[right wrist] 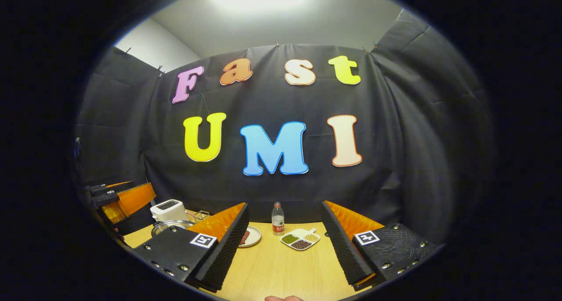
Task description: First push the handle of the pot to place it horizontally, then grasp the pot with both hands and set it on the induction cooktop.
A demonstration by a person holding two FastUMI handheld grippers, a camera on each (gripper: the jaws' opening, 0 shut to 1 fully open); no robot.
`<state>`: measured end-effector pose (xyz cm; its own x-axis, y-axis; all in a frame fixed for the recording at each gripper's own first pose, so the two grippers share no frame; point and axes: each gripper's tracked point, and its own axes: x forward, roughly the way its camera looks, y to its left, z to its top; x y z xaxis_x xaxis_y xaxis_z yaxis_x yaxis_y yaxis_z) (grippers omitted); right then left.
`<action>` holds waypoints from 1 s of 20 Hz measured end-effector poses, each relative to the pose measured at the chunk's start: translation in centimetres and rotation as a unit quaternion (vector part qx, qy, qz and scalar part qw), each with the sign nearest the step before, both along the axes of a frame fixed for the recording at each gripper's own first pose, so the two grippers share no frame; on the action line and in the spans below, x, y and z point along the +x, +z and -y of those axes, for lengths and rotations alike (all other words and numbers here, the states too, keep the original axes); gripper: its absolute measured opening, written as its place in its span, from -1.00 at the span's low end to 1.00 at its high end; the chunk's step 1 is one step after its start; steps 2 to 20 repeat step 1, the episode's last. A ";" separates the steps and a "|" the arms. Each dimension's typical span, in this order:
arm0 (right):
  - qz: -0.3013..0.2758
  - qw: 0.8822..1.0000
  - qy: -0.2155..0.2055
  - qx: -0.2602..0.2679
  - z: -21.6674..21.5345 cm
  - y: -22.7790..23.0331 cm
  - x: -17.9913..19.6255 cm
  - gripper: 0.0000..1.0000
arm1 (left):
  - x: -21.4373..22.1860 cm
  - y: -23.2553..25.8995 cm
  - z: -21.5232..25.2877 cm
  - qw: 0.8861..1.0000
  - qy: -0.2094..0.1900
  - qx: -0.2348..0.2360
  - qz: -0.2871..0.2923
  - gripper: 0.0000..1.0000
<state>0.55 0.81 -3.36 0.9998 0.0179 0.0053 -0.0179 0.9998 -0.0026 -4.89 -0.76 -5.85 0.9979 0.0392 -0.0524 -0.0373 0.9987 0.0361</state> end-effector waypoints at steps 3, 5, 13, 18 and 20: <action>0.001 1.000 -0.006 0.002 -0.2 0.1 -0.2 0.97 | -0.3 -0.1 -0.3 1.000 -0.002 0.006 -0.002 1.00; 0.001 1.000 -0.006 0.002 -0.2 0.1 -0.2 0.97 | -0.3 -0.1 -0.3 1.000 -0.002 0.006 -0.002 1.00; 0.001 1.000 -0.006 0.002 -0.2 0.1 -0.2 0.97 | -0.3 -0.1 -0.3 1.000 -0.002 0.006 -0.002 1.00; 0.001 1.000 -0.006 0.002 -0.2 0.1 -0.2 0.97 | -0.3 -0.1 -0.3 1.000 -0.002 0.006 -0.002 1.00; 0.001 1.000 -0.006 0.002 -0.2 0.1 -0.2 0.97 | -0.3 -0.1 -0.3 1.000 -0.002 0.006 -0.002 1.00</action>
